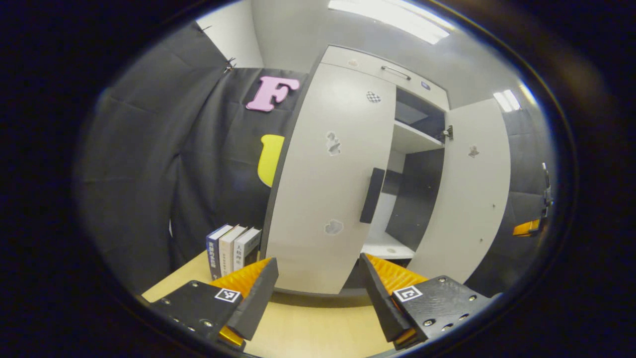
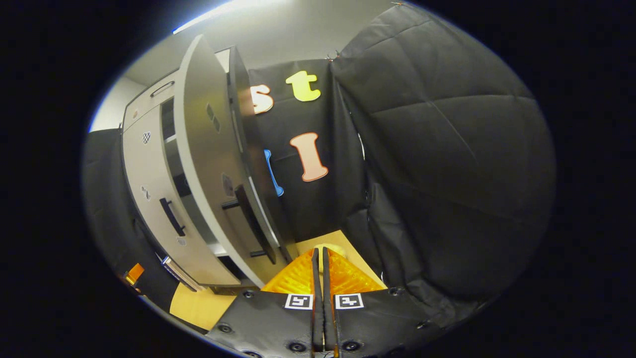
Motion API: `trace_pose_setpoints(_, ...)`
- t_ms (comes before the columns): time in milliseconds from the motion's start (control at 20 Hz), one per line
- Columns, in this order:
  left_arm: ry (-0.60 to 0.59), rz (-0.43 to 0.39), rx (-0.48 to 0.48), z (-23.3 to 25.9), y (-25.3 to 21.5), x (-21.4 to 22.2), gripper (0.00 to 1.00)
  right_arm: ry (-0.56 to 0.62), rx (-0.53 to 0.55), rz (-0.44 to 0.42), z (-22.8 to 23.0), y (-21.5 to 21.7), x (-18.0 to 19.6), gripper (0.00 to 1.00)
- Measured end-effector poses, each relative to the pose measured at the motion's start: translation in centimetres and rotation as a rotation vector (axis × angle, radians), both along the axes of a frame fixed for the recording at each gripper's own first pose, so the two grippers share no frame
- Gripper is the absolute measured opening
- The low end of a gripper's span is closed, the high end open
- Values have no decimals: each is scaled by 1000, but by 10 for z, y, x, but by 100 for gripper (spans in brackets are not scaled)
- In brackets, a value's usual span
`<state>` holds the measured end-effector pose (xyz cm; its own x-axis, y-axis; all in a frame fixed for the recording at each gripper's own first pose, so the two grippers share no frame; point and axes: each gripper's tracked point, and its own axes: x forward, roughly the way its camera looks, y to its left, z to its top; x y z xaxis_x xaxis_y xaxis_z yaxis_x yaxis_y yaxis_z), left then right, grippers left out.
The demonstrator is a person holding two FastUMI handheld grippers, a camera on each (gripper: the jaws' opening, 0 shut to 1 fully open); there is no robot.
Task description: Open the right door of the double-door shoe cabinet with the right hand, and open the left door with the left hand.
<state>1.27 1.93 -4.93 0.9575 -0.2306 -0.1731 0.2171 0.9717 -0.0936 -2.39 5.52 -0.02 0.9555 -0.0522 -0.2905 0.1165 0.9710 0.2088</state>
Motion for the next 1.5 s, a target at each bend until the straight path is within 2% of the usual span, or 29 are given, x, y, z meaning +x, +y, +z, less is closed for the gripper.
trace_pose_setpoints(150, -38, -25, -38, 29, -32, 35, 95, -18, 20, -22, 4, -7, 12, 2)
trace_pose_setpoints(400, -102, -16, -100, 64, -73, 83, 95, -34, 100, -59, 7, -9, 35, 0)
trace_pose_setpoints(450, -104, -6, -104, 65, -79, 94, 95, -35, 110, -70, 5, -11, 42, 15)
trace_pose_setpoints(500, -99, 11, -100, 63, -81, 104, 95, -30, 109, -83, 3, -15, 45, 5)
trace_pose_setpoints(550, -91, 31, -94, 60, -84, 115, 95, -28, 110, -82, 1, -16, 49, 25)
trace_pose_setpoints(600, -87, 40, -92, 57, -89, 126, 96, -21, 108, -84, -1, -19, 51, 20)
trace_pose_setpoints(650, -81, 42, -90, 54, -94, 135, 95, -17, 102, -84, -2, -21, 53, 31)
trace_pose_setpoints(700, -72, 40, -81, 51, -101, 141, 95, -14, 96, -77, -4, -22, 54, 32)
trace_pose_setpoints(900, -52, 25, -46, 42, -124, 158, 95, 29, 32, -50, -17, -31, 58, 70)
trace_pose_setpoints(1000, -56, 36, -9, 40, -130, 165, 95, -4, -1, -45, -14, -36, 65, 100)
trace_pose_setpoints(1100, -64, 45, 2, 39, -137, 173, 95, -42, -13, -38, -12, -37, 78, 92)
trace_pose_setpoints(1150, -62, 50, 3, 38, -141, 177, 91, -54, -7, -32, -11, -36, 83, 98)
trace_pose_setpoints(1250, -56, 50, 33, 34, -149, 184, 86, -74, 2, -16, -9, -32, 89, 100)
trace_pose_setpoints(1300, -59, 62, 59, 32, -150, 188, 84, -71, -3, -12, -10, -33, 91, 92)
trace_pose_setpoints(1350, -60, 68, 81, 29, -153, 190, 80, -66, -9, -7, -12, -33, 91, 92)
trace_pose_setpoints(1500, -66, 78, 133, 26, -160, 192, 78, -56, -18, 8, -15, -33, 91, 92)
